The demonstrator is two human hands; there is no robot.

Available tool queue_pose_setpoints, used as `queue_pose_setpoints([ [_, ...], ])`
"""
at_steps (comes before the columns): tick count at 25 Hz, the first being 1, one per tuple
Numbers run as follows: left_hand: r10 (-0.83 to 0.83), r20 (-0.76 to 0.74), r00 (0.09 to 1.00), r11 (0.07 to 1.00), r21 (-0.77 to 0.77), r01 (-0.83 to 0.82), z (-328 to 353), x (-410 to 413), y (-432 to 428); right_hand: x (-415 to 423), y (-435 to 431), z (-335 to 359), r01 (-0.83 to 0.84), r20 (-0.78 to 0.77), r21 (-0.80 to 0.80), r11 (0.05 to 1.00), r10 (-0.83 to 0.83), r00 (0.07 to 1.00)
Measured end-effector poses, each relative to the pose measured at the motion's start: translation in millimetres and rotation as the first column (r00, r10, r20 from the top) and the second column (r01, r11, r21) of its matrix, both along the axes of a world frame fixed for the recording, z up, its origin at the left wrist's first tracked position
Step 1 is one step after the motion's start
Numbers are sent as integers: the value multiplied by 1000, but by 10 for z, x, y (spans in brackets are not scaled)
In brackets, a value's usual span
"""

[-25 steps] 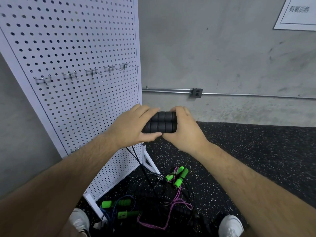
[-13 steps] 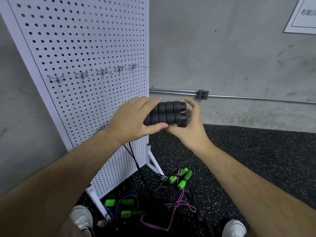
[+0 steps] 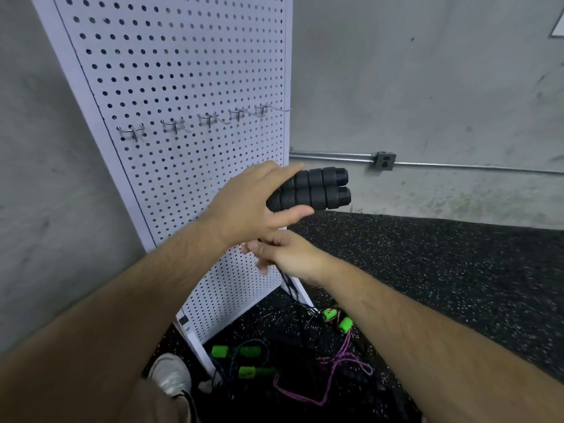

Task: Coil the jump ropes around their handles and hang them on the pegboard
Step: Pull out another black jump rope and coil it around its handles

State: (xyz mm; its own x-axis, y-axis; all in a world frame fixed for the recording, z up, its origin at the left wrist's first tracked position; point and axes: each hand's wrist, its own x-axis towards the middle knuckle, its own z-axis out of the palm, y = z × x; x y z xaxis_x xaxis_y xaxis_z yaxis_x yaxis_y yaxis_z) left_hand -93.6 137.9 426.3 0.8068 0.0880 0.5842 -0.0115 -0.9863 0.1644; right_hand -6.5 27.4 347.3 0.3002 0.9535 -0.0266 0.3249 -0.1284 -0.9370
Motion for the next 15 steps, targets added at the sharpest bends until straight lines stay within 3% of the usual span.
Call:
queue_pose_setpoints([
  [3, 29, -17, 999, 999, -22, -29, 6, -129, 201, 245, -190, 119, 37, 37, -44, 998, -35, 999],
  [7, 1, -73, 997, 998, -66, -6, -35, -236, 313, 434, -462, 343, 79, 220, -47, 996, -67, 973],
  [11, -28, -186, 982, 994, 99, 47, -113, -211, 284, 583, -666, 461, 142, 283, -124, 982, -103, 954],
  [15, -72, -108, 991, 968, 233, 96, -197, -127, 312, 637, -841, 600, 227, 196, -100, 969, -204, 959],
])
